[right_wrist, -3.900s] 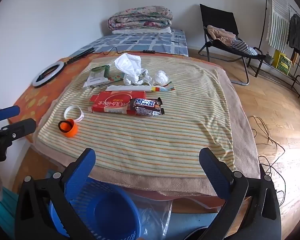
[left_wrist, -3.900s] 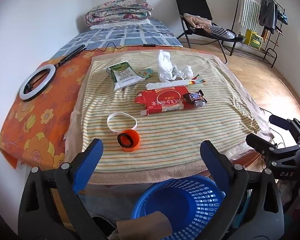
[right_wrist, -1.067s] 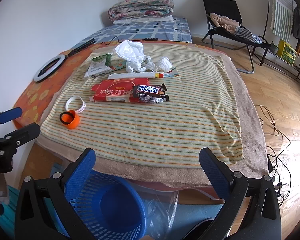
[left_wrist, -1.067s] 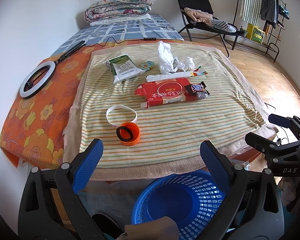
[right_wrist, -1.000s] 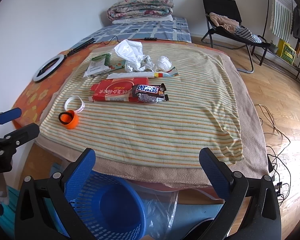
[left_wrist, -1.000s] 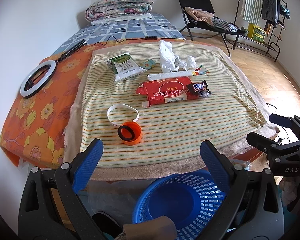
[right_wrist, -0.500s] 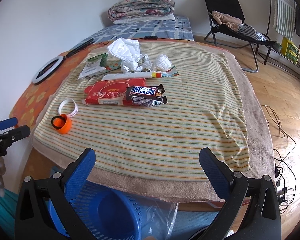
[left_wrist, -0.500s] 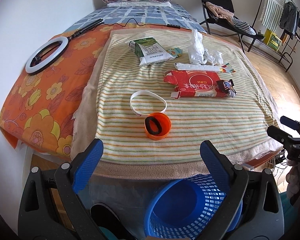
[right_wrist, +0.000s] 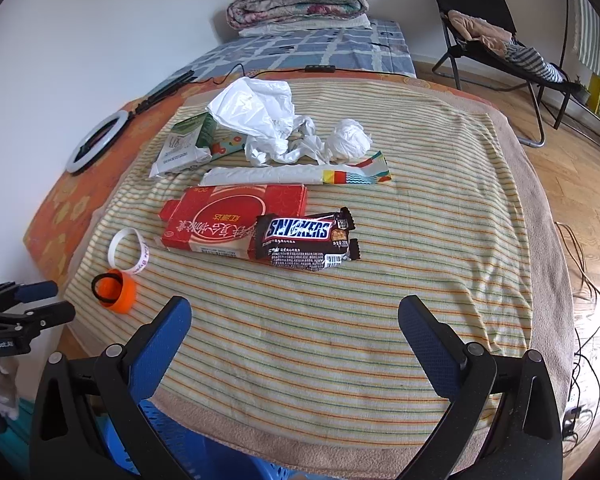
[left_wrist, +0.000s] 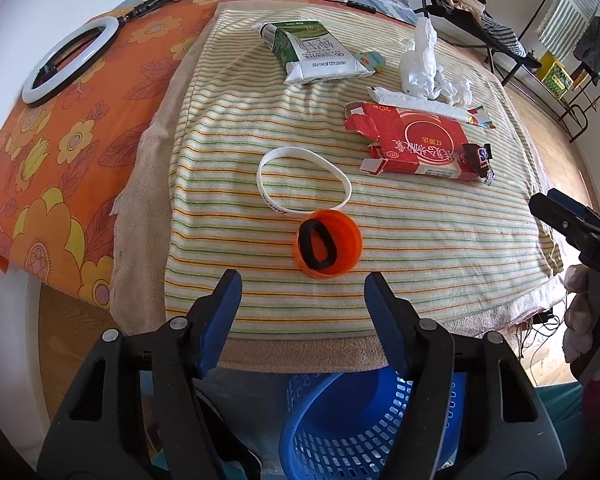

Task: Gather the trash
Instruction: 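Reach the right gripper to the Snickers wrapper and close on it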

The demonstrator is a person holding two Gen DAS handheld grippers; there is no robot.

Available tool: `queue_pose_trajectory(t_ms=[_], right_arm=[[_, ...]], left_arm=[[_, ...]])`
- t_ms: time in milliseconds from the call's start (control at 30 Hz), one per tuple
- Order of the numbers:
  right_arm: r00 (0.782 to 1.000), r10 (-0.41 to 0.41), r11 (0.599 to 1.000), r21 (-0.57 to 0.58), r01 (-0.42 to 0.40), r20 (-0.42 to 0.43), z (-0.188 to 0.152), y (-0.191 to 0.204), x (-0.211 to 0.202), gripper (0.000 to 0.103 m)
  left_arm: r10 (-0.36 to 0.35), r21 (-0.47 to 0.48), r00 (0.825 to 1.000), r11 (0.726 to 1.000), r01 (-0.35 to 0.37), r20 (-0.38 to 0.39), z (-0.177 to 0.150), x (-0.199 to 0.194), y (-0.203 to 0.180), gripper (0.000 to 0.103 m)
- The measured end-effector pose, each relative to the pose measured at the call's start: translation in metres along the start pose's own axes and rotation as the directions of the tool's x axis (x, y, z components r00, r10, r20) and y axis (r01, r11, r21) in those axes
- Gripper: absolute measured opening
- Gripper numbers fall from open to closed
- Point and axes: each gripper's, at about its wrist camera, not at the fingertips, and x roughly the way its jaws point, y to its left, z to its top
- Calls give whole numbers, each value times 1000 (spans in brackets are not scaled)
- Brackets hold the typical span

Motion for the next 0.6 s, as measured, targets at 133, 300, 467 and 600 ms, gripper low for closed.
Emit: queue_pose_trajectory(t_ms=[133, 300, 467, 600], right_arm=[[999, 34, 999, 8, -34, -24, 8, 4, 18, 98], [999, 24, 1000, -9, -24, -39, 16, 9, 35, 93], [999, -16, 999, -28, 15, -45, 23, 11, 48, 89], [997, -38, 999, -40, 36, -60, 23, 11, 58, 82]], left_arm=[[-11, -22, 999, 1000, 10, -33, 7, 14, 3, 50], [-17, -23, 999, 1000, 16, -44, 11, 21, 1, 45], [-12, -24, 999, 1000, 11, -53, 13, 27, 1, 34], [-8, -22, 998, 1000, 7, -61, 15, 33, 1, 28]])
